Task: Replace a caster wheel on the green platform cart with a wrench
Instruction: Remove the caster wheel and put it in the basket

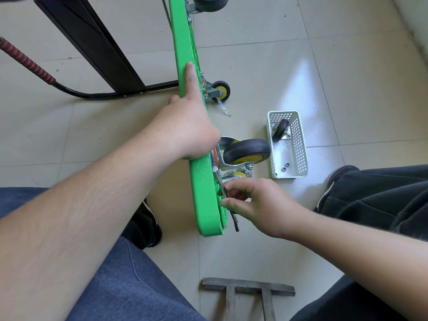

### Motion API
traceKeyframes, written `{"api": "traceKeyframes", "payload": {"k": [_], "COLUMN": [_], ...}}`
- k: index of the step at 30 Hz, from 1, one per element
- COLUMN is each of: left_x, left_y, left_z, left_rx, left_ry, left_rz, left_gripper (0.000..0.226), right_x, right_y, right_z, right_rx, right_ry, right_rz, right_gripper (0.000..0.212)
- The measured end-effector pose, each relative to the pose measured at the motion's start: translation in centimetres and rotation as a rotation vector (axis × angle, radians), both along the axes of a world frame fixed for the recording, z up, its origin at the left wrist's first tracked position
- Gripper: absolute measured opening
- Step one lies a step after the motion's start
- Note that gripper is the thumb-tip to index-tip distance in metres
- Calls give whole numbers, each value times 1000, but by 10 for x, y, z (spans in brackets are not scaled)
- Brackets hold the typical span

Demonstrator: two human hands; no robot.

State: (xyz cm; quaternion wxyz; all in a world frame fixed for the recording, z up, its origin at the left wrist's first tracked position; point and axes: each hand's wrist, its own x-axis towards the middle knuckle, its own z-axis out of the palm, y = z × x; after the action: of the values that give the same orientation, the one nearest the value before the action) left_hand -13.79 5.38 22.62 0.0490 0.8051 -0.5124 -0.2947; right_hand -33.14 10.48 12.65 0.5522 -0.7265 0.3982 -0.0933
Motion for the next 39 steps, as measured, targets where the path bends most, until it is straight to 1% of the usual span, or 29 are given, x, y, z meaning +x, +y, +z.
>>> {"api": "traceKeyframes", "payload": {"k": [6, 10, 12, 15, 19, 23, 26, 30, 33, 36, 39], "left_x": [0, -1, -1, -4, -7, -8, -9, -9, -8, -9, -9], "left_y": [0, 1, 2, 3, 6, 8, 7, 7, 6, 5, 5], "left_z": [0, 2, 2, 3, 4, 6, 7, 6, 6, 6, 7], "left_rx": [-15, -10, -13, -24, -44, -61, -47, -52, -44, -28, -20], "left_ry": [6, 10, 11, 11, -9, -13, -27, -28, -33, -42, -35], "left_rz": [7, 10, 14, 32, 61, 88, 84, 80, 86, 86, 81], "left_gripper": [116, 116, 116, 116, 117, 113, 106, 90, 83, 71, 76], "right_x": [-3, -5, -8, -11, -15, -14, -11, -8, -7, -6, -5], "right_y": [0, 1, 2, 4, 10, 13, 14, 15, 14, 14, 13], "right_z": [1, 6, 11, 21, 39, 55, 62, 68, 71, 72, 71], "right_rx": [-3, 42, 83, 206, 453, 538, 570, 589, 583, 567, 550], "right_ry": [37, 130, 182, 173, 80, 53, 28, 3, -4, -3, -2], "right_rz": [9, 43, 53, 31, -68, -104, -119, -128, -126, -126, -128], "right_gripper": [9, 27, 27, 19, 21, 23, 25, 28, 29, 29, 29]}}
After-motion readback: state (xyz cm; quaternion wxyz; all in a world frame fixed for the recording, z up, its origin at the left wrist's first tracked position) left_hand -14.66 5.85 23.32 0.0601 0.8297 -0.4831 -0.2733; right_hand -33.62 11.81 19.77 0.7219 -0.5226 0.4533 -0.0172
